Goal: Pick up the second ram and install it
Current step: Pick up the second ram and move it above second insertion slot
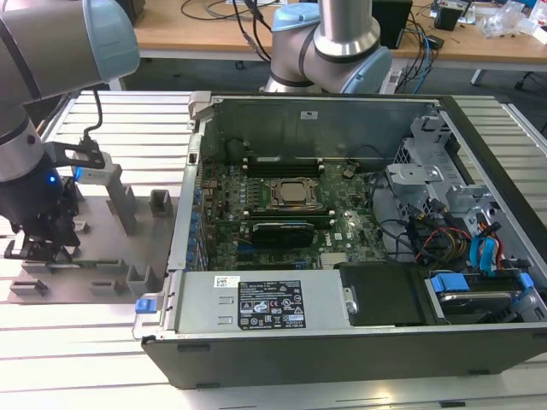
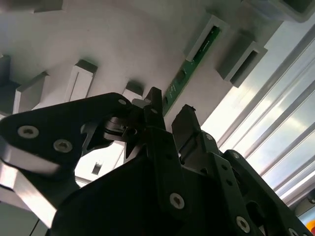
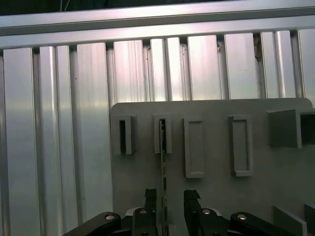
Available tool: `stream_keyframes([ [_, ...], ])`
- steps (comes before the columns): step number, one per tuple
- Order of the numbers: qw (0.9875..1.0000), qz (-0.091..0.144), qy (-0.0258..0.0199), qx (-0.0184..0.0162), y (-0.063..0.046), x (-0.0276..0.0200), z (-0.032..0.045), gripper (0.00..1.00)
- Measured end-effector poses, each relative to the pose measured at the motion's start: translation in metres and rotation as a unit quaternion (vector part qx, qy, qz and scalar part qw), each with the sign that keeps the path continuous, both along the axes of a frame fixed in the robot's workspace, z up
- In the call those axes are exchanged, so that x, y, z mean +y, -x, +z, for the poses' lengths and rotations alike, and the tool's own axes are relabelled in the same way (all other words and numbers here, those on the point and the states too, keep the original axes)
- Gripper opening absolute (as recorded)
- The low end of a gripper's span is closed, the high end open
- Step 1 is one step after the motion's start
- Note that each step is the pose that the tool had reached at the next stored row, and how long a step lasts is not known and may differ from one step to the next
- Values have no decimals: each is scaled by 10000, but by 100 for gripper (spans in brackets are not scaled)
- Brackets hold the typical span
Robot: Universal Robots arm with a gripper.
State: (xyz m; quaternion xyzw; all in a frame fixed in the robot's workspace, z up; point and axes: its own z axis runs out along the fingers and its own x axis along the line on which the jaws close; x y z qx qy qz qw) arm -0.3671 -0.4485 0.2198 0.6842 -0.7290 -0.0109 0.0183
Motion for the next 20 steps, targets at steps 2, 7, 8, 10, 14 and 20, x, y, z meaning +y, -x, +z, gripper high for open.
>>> stream_keyframes([
  [2,10000,1,0,0,-1,-12,-80,36],
  [7,10000,1,-41,1,1,-50,-210,36],
  [8,10000,0,-62,0,1,-49,-217,36],
  [10,10000,0,-62,1,1,-49,-218,36],
  [14,10000,1,-62,0,1,-49,-219,28],
  [20,10000,0,-62,0,1,-49,-221,14],
])
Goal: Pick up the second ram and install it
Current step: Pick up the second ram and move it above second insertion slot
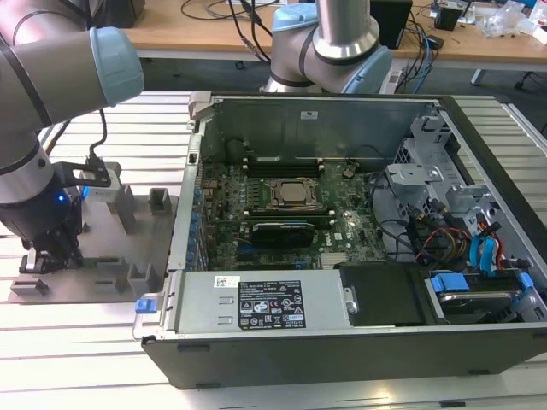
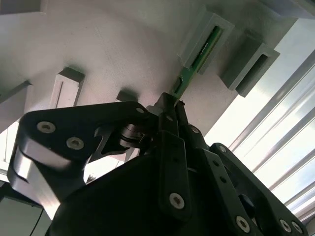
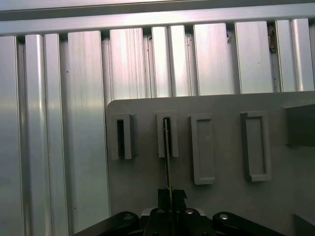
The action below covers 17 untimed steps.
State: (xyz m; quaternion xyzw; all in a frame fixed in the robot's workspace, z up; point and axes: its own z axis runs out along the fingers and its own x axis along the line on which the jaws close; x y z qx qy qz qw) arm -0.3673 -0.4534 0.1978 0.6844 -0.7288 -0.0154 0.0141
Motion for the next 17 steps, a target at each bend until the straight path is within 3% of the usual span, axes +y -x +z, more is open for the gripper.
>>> stream_keyframes([
  [12,10000,0,-1,-2,-1,0,6,14],
  [17,10000,0,0,0,0,0,162,14],
])
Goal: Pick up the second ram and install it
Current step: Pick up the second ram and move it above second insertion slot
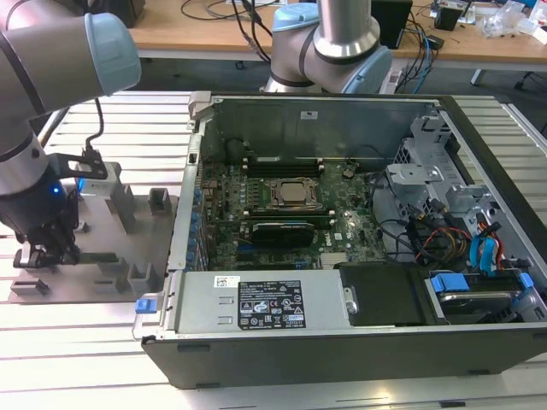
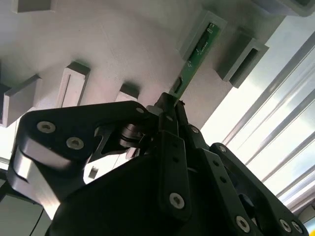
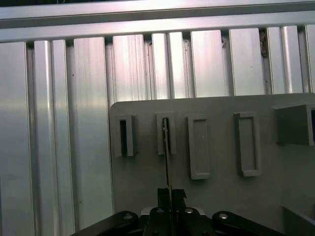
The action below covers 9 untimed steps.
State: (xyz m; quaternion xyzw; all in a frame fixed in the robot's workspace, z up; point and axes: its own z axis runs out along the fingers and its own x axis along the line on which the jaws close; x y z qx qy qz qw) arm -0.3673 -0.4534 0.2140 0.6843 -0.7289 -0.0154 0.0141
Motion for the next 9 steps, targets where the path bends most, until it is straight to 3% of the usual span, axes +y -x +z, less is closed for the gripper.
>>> stream_keyframes([
  [3,10000,0,0,0,0,0,51,14],
  [5,10000,0,0,0,0,0,145,14],
  [9,10000,0,0,0,0,0,230,14],
])
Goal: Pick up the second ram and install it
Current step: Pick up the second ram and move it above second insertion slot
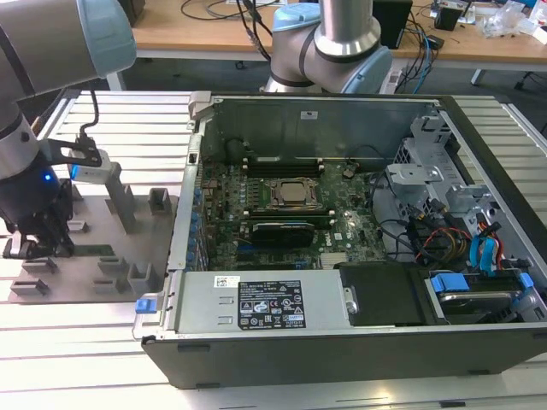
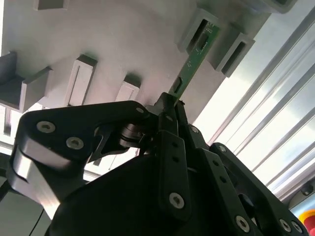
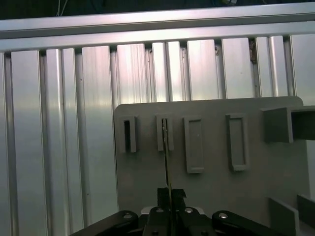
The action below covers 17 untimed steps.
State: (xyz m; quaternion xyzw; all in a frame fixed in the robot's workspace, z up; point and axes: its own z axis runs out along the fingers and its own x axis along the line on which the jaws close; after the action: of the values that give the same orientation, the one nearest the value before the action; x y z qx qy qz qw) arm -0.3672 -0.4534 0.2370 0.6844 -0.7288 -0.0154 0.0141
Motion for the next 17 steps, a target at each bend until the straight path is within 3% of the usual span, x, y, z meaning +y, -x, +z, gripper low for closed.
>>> stream_keyframes([
  [3,10000,0,0,0,0,0,66,14],
  [5,10000,0,1,0,0,0,167,14],
  [9,10000,0,0,0,0,0,240,14],
  [17,10000,0,0,0,0,0,463,14],
])
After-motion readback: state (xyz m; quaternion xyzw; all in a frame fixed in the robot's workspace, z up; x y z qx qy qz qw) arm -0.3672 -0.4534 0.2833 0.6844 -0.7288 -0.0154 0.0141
